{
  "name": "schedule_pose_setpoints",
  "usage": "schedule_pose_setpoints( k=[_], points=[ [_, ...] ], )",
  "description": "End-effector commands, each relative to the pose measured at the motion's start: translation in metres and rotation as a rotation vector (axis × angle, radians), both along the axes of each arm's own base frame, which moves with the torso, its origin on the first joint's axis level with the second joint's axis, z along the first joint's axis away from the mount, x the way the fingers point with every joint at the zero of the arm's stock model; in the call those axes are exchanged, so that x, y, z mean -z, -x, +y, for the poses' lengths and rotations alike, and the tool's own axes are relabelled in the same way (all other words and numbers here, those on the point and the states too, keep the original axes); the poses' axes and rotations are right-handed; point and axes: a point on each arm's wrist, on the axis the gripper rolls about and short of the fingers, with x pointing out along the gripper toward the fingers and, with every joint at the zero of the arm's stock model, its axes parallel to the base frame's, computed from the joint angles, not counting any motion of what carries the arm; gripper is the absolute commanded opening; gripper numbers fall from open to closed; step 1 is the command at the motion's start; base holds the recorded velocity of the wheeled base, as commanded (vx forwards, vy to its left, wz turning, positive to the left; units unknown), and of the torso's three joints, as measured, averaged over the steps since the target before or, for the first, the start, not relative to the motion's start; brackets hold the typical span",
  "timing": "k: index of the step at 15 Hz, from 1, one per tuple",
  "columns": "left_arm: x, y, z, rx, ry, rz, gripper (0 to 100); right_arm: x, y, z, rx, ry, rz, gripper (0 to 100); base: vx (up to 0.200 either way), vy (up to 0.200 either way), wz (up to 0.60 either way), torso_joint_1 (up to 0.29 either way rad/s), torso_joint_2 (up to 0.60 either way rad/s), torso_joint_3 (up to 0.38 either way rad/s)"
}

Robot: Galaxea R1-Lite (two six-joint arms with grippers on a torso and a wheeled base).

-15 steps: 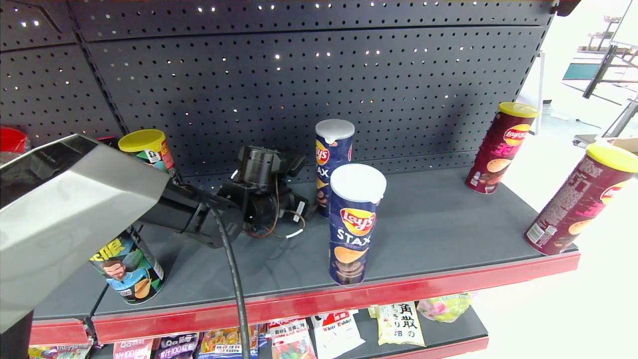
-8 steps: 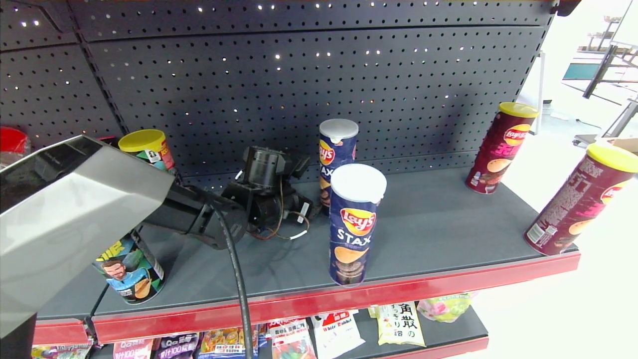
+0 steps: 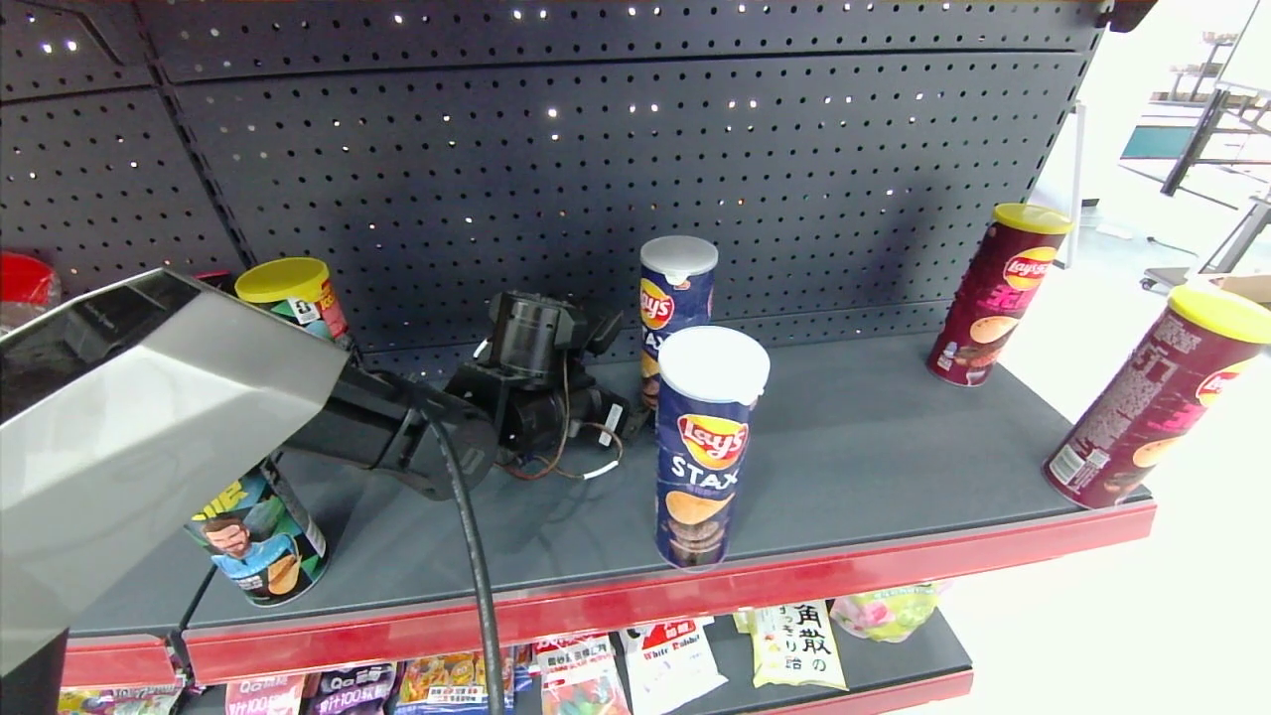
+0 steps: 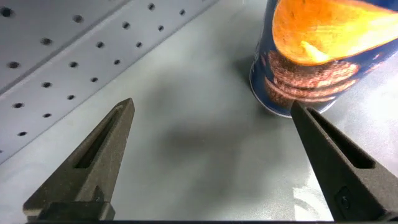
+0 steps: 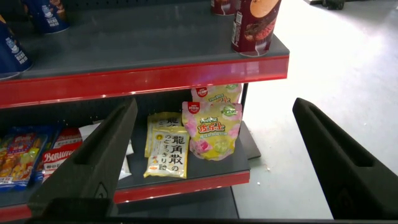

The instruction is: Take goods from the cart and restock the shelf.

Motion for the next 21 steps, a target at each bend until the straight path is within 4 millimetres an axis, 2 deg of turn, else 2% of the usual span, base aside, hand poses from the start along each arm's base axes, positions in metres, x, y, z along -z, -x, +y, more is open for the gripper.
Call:
schedule_pose_setpoints(
  k=[1,5,6,7,13,14,18,21],
  points=[
    [-0.015,0.005,0.003,-0.003,0.021,-0.027,100,0.0,0.0,0.0,0.0,0.0,0.001,100,0.0,0.0,0.0,0.0,0.0,0.0],
    [-0.061,0.02,0.023,-0.013,0.07,-0.114,100,0.0,0.0,0.0,0.0,0.0,0.002,100,0.0,0.0,0.0,0.0,0.0,0.0],
    [-0.078,0.032,0.031,-0.016,0.088,-0.144,100,0.0,0.0,0.0,0.0,0.0,0.002,100,0.0,0.0,0.0,0.0,0.0,0.0],
    [-0.086,0.039,0.036,-0.016,0.093,-0.155,100,0.001,0.0,0.0,0.0,0.0,0.004,100,0.0,0.0,0.0,0.0,0.0,0.0],
    [-0.127,0.125,0.087,0.007,0.084,-0.118,100,0.0,0.0,0.0,0.0,0.0,0.001,100,0.0,0.0,0.0,0.0,0.0,0.0],
    [-0.133,0.146,0.098,0.03,0.092,-0.114,100,0.0,0.0,0.0,0.0,0.0,0.001,100,0.0,0.0,0.0,0.0,0.0,0.0],
    [-0.139,0.234,0.148,0.048,0.098,-0.113,100,0.0,0.0,0.0,0.0,0.0,0.002,100,0.0,0.0,0.0,0.0,0.0,0.0],
    [-0.136,0.283,0.182,-0.019,0.153,-0.156,100,0.0,0.0,0.0,0.0,0.0,0.002,100,0.0,0.0,0.0,0.0,0.0,0.0]
  ],
)
